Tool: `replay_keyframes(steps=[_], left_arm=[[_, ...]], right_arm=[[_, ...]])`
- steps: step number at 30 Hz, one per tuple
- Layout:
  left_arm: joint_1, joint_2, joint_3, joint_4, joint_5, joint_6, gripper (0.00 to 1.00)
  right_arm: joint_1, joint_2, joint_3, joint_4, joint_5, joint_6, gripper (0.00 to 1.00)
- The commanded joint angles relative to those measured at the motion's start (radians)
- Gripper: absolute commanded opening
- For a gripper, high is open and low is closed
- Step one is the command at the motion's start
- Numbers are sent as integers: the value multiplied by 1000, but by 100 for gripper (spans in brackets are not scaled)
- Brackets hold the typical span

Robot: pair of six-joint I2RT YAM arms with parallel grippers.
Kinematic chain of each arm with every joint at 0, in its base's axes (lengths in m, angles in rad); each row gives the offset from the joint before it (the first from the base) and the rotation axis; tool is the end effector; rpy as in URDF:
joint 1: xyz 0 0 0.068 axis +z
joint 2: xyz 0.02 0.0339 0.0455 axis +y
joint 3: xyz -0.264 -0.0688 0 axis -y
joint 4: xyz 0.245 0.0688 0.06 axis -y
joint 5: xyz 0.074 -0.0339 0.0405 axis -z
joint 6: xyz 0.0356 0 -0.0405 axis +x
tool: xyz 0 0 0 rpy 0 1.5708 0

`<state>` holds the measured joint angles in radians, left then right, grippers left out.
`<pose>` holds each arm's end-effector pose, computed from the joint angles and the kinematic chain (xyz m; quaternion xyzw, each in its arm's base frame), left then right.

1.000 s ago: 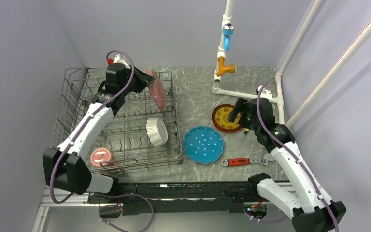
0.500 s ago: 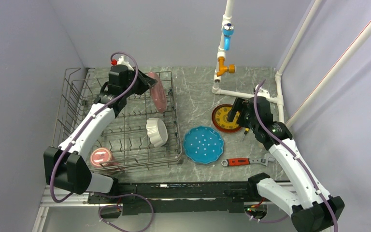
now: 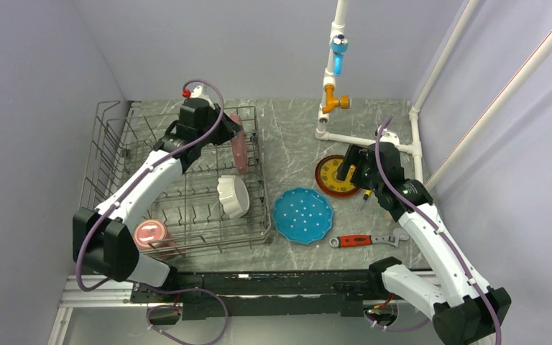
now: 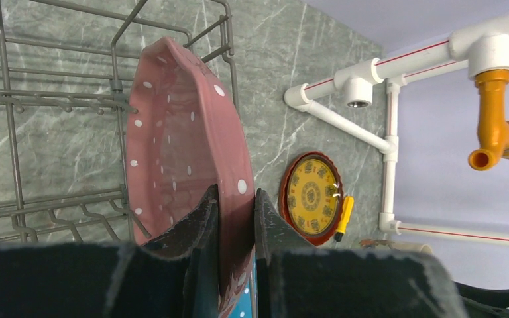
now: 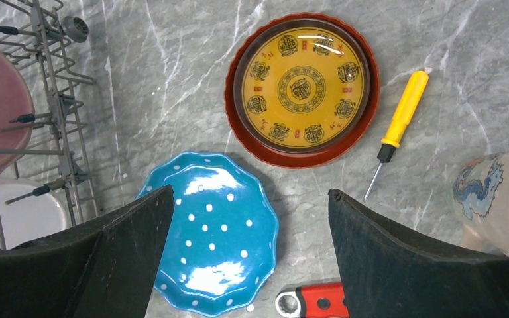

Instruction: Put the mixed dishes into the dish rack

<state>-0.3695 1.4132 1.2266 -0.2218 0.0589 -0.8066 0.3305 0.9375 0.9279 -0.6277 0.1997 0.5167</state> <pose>0.3079 -0.1215 0.3442 -0.1654 0.8191 -0.3249 0.4430 0.1885 0.0572 0.3192 0.1273 0.8806 0.1029 0.4448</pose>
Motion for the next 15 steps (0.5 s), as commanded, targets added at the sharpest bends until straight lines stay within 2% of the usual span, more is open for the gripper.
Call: replay_keyframes(steps=[1, 11, 13, 15], left_arm=[[-12, 24, 81, 20, -113, 31, 0], [-5, -10, -39, 92, -159, -50, 1], [1, -18, -57, 104, -152, -63, 11], [3, -22, -68, 114, -148, -67, 30]], right_arm=[[0, 18, 14, 37, -10, -8, 88], [1, 5, -20, 61, -28, -9, 88], [0, 9, -8, 46, -29, -6, 88], [1, 6, -11, 47, -31, -9, 88]])
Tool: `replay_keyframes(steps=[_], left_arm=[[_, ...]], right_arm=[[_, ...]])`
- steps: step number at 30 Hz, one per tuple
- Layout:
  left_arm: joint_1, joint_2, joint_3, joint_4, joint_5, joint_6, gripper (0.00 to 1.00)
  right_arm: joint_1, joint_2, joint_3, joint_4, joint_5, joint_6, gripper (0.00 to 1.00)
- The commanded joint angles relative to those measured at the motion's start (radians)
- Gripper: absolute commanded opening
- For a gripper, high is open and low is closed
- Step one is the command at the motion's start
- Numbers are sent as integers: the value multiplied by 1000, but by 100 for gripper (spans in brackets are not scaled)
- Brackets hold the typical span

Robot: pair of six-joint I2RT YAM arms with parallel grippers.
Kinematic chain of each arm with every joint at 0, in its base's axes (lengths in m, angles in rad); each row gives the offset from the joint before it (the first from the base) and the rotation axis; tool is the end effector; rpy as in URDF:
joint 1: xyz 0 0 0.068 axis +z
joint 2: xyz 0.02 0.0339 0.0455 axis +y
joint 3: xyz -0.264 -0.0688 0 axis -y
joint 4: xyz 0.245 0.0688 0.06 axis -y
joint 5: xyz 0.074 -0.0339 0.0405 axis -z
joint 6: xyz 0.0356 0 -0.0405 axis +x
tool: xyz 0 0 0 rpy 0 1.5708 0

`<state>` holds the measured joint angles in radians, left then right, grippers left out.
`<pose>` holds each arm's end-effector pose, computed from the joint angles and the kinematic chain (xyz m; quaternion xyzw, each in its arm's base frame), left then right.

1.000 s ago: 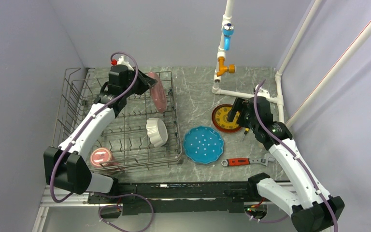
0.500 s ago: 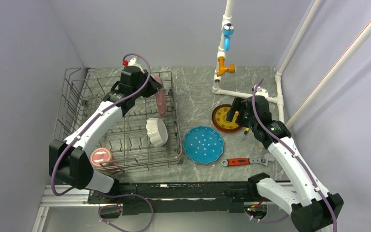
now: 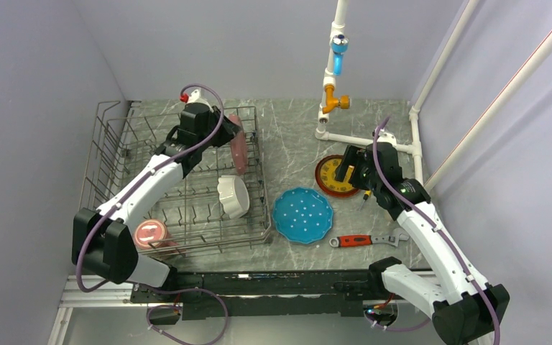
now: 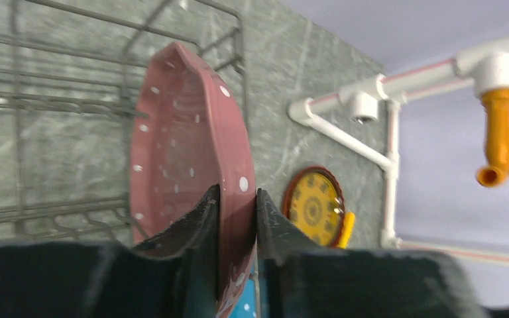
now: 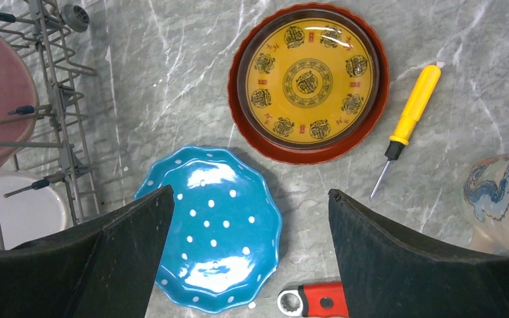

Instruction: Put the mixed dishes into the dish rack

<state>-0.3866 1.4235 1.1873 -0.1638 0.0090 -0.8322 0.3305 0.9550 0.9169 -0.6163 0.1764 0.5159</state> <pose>0.3096 -0.1264 0.3330 -0.1817 0.8134 -0.3193 0.4509 0.1923 0.0594 0.3133 0.1215 0.8859 0.1089 0.4342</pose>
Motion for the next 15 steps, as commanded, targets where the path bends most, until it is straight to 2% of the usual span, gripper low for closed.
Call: replay_keyframes(steps=[1, 3, 6, 13, 15], left_arm=[[21, -36, -35, 62, -98, -40, 36], [20, -50, -47, 70, -101, -39, 45], [22, -78, -68, 71, -127, -30, 54], [28, -92, -77, 53, -143, 1, 62], [29, -99, -84, 48, -159, 6, 70]], right_arm=[[0, -17, -6, 44, -8, -10, 88], [0, -21, -11, 45, -6, -10, 88], [0, -22, -9, 39, -9, -7, 88], [2, -24, -28, 53, -27, -2, 88], [1, -23, -31, 58, -27, -4, 88]])
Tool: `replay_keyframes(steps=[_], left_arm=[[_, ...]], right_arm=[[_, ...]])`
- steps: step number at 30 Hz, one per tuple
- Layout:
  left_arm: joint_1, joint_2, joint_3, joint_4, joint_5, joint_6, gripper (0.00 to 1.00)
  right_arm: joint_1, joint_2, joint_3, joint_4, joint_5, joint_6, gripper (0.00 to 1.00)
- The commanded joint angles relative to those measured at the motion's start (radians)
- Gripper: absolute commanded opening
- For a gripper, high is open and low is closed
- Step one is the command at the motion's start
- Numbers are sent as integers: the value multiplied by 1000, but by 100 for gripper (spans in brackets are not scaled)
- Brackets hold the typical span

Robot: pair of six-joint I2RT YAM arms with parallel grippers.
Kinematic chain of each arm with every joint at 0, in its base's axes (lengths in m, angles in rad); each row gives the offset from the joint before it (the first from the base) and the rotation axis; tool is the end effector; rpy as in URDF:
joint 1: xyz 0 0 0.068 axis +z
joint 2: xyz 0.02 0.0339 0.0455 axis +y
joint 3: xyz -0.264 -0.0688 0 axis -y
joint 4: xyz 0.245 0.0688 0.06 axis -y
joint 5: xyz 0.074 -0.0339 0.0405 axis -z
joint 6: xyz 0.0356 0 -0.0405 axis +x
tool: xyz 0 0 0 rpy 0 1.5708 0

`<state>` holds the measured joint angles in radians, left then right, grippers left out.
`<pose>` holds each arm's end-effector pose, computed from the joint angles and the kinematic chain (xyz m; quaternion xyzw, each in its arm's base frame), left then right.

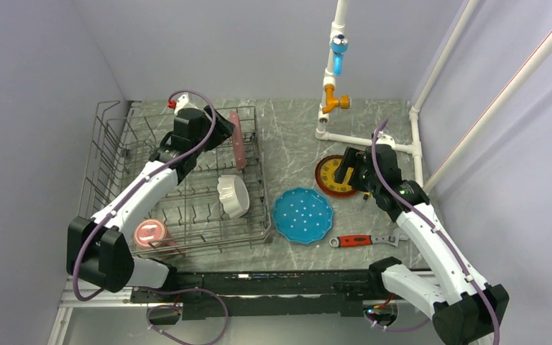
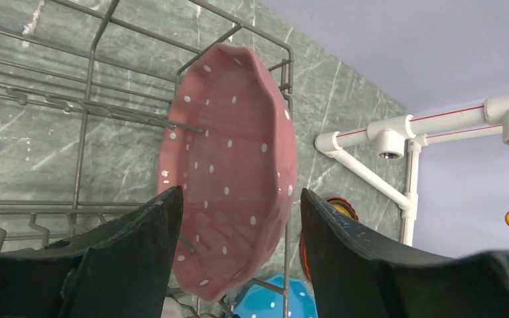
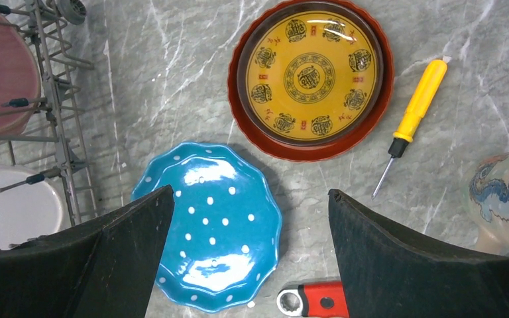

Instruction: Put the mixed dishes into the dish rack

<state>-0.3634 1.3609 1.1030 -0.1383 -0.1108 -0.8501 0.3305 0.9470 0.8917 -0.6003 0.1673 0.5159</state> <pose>0.2987 -0.1094 0.3250 -0.2301 0.7993 -0.2776 0.4808 0.1913 0.0594 0.3076 0.1195 0.8867 0.1125 0.4322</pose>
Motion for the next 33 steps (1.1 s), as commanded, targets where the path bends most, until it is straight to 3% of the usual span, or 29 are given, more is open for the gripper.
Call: replay_keyframes(steps=[1, 5, 7, 10, 12, 20, 24, 28, 33], left_arm=[[6, -40, -4, 19, -51, 27, 72], [8, -46, -22, 36, -47, 53, 77], [8, -34, -17, 43, -14, 61, 75], [6, -13, -15, 61, 53, 71, 57], [2, -7, -31, 75, 69, 63, 53], [-69, -48, -77, 97, 74, 171, 70], [-69, -65, -85, 151, 178, 220, 82], [-70, -49, -41, 85, 245, 252, 85], [-70, -108, -91, 69, 195, 273, 99]], right_arm=[[0, -14, -3, 33, -16, -2, 88], [1, -22, -11, 39, -14, -6, 88], [1, -18, -17, 44, -15, -3, 88], [1, -7, -11, 36, -26, 2, 88], [1, -9, -17, 47, -27, 0, 88], [1, 5, -33, 61, -34, 0, 88], [1, 23, -37, 68, -48, -3, 88], [1, 46, -34, 69, -59, -2, 88], [0, 72, -58, 86, -94, 6, 88]])
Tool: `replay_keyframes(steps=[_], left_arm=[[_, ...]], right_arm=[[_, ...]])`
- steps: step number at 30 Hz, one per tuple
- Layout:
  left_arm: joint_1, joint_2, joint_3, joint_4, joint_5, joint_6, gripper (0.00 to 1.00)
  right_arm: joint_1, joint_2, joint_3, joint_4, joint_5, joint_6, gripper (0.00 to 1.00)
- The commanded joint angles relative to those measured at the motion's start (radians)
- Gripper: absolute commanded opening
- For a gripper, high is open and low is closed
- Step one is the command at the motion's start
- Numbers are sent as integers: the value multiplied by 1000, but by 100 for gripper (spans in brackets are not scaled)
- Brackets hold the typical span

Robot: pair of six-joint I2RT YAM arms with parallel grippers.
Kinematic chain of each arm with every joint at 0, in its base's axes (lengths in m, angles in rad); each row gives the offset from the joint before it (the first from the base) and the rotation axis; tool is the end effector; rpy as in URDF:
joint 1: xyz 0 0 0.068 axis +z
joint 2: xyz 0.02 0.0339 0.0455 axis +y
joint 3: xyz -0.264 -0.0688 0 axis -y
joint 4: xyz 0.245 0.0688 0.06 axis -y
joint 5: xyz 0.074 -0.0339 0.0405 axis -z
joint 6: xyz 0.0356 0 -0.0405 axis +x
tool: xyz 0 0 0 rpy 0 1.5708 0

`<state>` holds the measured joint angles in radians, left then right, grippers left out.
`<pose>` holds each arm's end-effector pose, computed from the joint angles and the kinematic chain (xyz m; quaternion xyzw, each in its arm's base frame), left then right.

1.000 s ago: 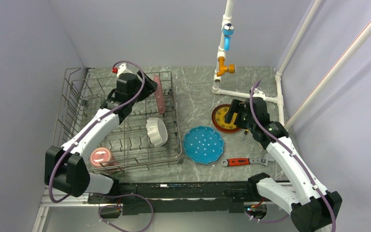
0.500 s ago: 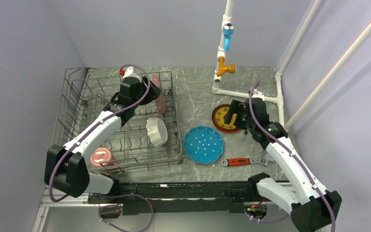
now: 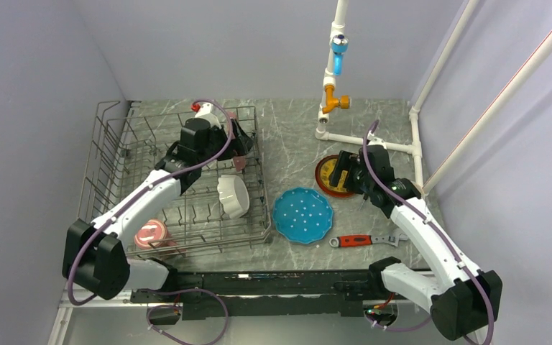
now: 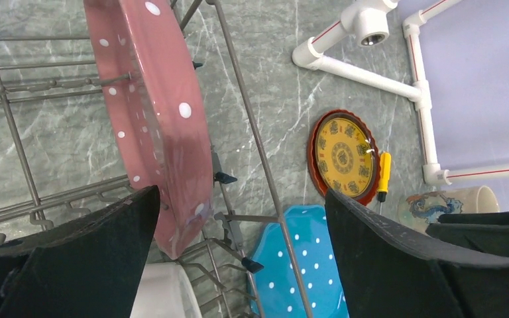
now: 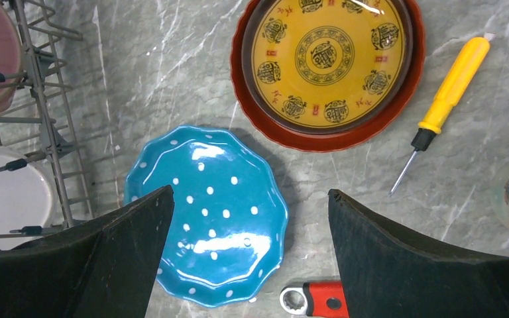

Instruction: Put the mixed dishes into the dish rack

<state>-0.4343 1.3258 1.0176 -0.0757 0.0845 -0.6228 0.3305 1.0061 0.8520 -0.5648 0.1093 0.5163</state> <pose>0.2792 -0.1328 0.3115 -0.0544 0.8268 -0.3120 0.4648 0.2021 0.0652 0.2862 0.1068 0.9033 0.1242 0.3966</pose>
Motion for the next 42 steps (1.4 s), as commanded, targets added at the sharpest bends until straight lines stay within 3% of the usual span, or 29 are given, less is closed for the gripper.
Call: replay_keyframes(steps=[1, 9, 14, 20, 29, 33, 38, 42], left_arm=[[2, -85, -8, -10, -15, 56, 99], [2, -286, -58, -110, -134, 138, 99], [2, -445, -112, -144, -134, 212, 99], [2, -529, -148, -163, 53, 257, 99], [-15, -494, -193, 13, 351, 208, 99], [-126, -436, -150, 19, 353, 256, 99], [-298, -361, -72, -43, 201, 359, 99], [-408, -294, -12, -88, 97, 416, 99]], right_arm=[[1, 26, -20, 47, -42, 11, 88], [1, 171, -49, 18, -103, 48, 86], [1, 273, -81, 25, -133, 66, 83], [2, 345, -126, 62, -148, 76, 77], [2, 399, -223, 174, -204, 108, 65], [7, 368, -245, 183, -172, 114, 59], [8, 325, -272, 191, -120, 120, 43], [10, 328, -275, 206, -115, 120, 38]])
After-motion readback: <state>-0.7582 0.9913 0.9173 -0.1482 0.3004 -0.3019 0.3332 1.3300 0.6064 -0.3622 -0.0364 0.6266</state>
